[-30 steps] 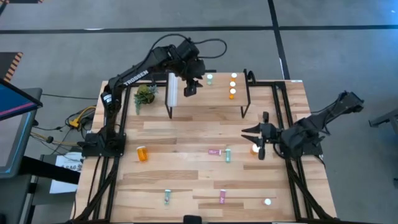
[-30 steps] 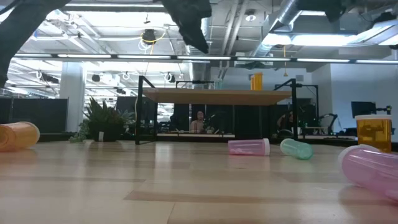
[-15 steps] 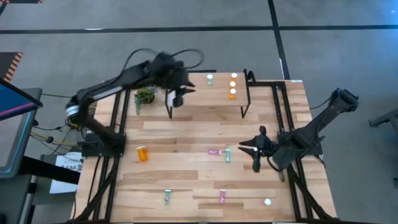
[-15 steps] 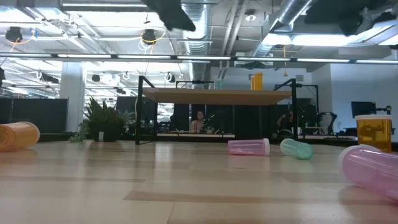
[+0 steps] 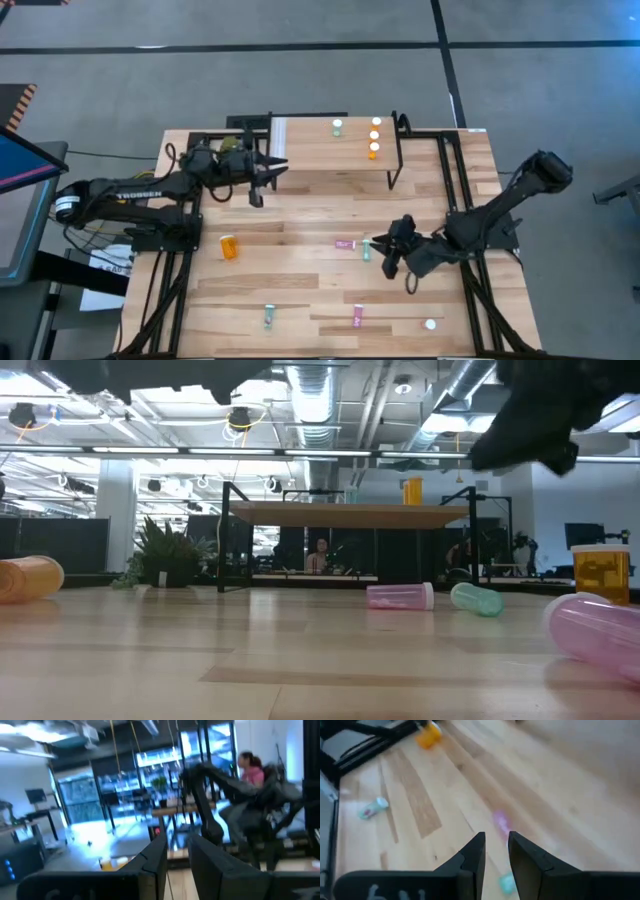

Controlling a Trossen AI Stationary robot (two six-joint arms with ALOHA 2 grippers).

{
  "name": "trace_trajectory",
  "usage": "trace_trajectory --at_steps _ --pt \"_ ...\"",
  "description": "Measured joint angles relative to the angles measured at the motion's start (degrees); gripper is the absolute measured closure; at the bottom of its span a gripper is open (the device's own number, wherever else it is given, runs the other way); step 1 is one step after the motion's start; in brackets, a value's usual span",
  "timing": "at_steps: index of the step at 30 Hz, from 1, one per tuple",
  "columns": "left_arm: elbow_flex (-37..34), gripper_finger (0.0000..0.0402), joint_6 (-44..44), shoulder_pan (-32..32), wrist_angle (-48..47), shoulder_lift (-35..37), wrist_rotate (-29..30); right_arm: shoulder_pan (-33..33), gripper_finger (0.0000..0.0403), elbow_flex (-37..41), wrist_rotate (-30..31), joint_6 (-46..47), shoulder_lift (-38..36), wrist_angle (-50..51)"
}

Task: Pick and place medicine bottles onto shelf by color
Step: Put the top blue pill bottle on the shelf aligned with the other blue pill bottle

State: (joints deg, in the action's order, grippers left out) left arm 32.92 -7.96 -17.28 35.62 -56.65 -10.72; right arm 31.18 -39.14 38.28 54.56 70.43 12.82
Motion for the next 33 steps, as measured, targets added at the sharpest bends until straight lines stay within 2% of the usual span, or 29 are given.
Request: trace_trajectory --at_steps 5,11,17,20,33 --pt "-1.3 0.0335 2.8 0.0 3.1 -0.8 2.4 -4.9 0.0284 0.0 -9.8 6.8 0.1 2.8" --pt "-1.3 0.0335 2.9 0.4 5.1 -3.3 2.5 -9.2 0.0240 0.0 -16.0 8.7 2.1 5.4" --pt "-1.3 0.0335 3.2 0.4 7.6 -5.1 2.5 -11.9 0.0177 0.0 -19.7 7.0 7.8 5.0" --pt "-1.3 0.0335 4.2 0.5 7.2 -5.4 2.5 -13.6 0.0159 0.0 -20.8 6.9 10.2 5.3" --pt "-1.3 0.0335 6.2 2.9 4.7 -5.4 2.5 -14.7 0.0154 0.0 -24.7 9.0 16.0 1.9"
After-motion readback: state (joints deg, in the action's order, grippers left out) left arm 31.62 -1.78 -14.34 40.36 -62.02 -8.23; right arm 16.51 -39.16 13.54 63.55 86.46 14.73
